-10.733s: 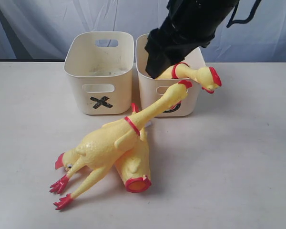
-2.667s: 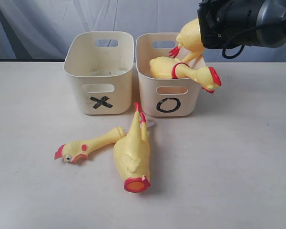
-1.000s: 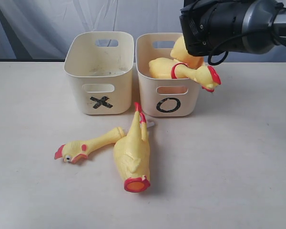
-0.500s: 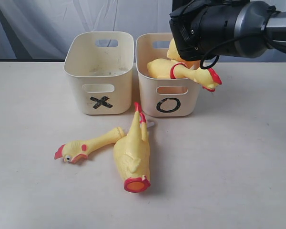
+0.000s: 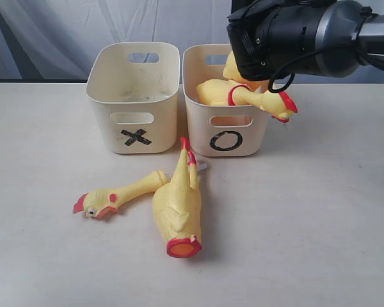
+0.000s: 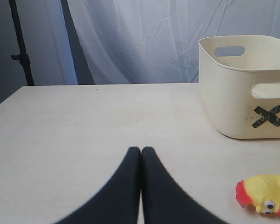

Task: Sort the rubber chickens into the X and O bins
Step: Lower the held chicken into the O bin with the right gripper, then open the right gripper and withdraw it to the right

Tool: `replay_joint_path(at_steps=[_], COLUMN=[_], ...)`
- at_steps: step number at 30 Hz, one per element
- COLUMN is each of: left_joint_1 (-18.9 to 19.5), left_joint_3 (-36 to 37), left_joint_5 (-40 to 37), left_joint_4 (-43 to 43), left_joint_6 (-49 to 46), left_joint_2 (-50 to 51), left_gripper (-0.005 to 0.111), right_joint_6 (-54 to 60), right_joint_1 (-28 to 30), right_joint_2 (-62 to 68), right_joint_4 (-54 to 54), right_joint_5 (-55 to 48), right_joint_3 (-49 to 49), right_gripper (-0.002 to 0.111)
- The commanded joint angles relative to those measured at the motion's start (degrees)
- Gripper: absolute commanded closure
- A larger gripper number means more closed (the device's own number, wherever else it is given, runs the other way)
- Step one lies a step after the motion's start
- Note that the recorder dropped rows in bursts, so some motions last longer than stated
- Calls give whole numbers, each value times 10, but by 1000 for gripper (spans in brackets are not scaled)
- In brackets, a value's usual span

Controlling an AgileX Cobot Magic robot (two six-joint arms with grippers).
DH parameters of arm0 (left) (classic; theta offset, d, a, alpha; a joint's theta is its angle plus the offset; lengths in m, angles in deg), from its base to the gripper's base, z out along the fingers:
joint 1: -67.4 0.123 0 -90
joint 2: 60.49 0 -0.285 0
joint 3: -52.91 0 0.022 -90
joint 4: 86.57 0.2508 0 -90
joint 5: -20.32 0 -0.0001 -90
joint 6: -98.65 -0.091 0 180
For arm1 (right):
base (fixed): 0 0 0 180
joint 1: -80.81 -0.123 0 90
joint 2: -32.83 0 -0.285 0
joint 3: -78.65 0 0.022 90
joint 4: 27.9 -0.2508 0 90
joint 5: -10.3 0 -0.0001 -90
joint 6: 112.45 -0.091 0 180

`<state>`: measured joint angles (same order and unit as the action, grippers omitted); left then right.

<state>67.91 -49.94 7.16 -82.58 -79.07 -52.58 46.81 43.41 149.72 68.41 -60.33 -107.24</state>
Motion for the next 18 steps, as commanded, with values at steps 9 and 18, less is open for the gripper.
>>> replay_joint_path(at_steps=[9, 18], left_joint_1=[-1, -1], left_joint_3=[1, 1], left_joint_5=[3, 3], left_joint_4=[2, 2], left_joint_6=[2, 2], left_joint_2=[-1, -1], left_gripper=[107, 107], right_joint_6=[-9, -16], right_joint_1=[-4, -4], right_joint_2=[-13, -21], right_joint_4=[-45, -29], right_joint_5=[7, 7], right_joint_3=[0, 0], right_gripper=[35, 35])
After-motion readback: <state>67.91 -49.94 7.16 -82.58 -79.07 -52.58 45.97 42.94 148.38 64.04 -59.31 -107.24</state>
